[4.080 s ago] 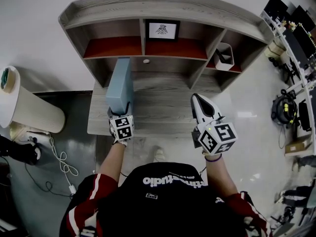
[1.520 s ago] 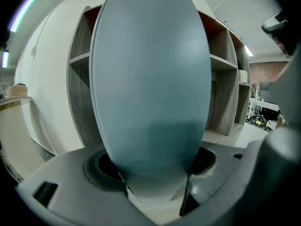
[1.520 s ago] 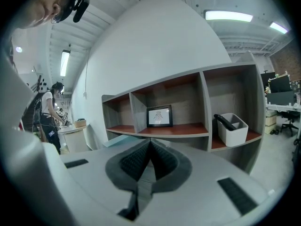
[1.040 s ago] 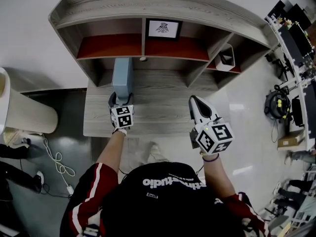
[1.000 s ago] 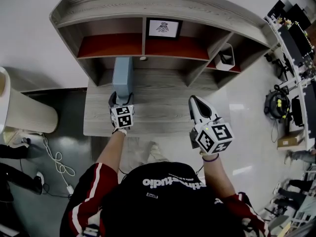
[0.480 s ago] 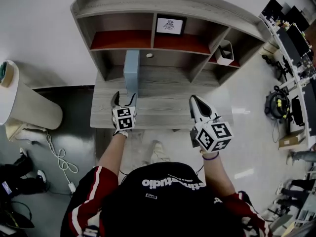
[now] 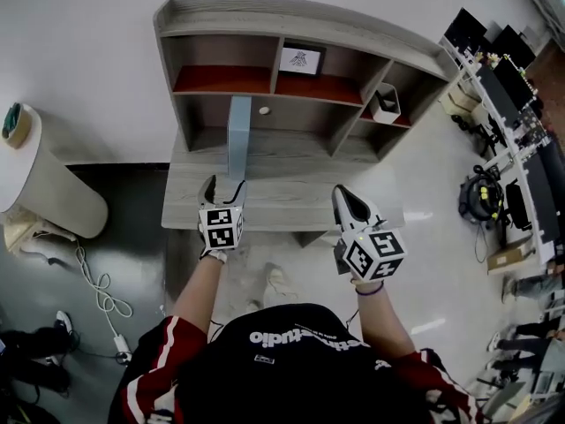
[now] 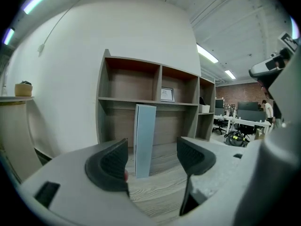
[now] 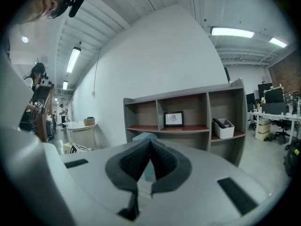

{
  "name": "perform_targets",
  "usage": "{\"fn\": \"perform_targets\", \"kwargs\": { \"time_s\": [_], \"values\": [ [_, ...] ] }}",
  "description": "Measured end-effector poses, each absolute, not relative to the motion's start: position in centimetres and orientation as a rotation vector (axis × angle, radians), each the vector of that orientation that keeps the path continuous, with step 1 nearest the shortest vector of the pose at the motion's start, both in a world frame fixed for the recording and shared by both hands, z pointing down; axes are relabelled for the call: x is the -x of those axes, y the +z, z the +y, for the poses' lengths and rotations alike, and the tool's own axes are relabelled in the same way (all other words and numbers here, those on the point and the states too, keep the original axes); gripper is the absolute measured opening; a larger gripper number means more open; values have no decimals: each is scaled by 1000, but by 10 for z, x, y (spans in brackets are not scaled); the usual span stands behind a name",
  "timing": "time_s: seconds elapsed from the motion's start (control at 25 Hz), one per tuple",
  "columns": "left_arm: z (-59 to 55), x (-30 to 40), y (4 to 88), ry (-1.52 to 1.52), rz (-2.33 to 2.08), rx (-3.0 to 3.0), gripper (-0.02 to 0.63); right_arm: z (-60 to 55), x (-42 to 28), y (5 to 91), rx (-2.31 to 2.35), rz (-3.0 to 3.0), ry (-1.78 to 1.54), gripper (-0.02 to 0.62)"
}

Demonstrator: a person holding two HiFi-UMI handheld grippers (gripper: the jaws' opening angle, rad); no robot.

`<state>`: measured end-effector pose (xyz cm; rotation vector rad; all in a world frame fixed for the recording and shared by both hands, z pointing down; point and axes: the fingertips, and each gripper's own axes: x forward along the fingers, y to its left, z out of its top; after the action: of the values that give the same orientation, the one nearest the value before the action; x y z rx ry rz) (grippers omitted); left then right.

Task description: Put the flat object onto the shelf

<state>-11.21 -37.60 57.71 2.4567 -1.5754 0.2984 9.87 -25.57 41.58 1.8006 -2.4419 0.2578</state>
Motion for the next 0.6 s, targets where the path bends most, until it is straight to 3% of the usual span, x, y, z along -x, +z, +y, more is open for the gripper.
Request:
{"fn": "perform_targets", "kwargs": {
  "time_s": [0.6],
  "values": [
    [-297,110,446,64,-1511,-2604,324,-207,-121,374,-1858,-2496,163,2]
  ]
}}
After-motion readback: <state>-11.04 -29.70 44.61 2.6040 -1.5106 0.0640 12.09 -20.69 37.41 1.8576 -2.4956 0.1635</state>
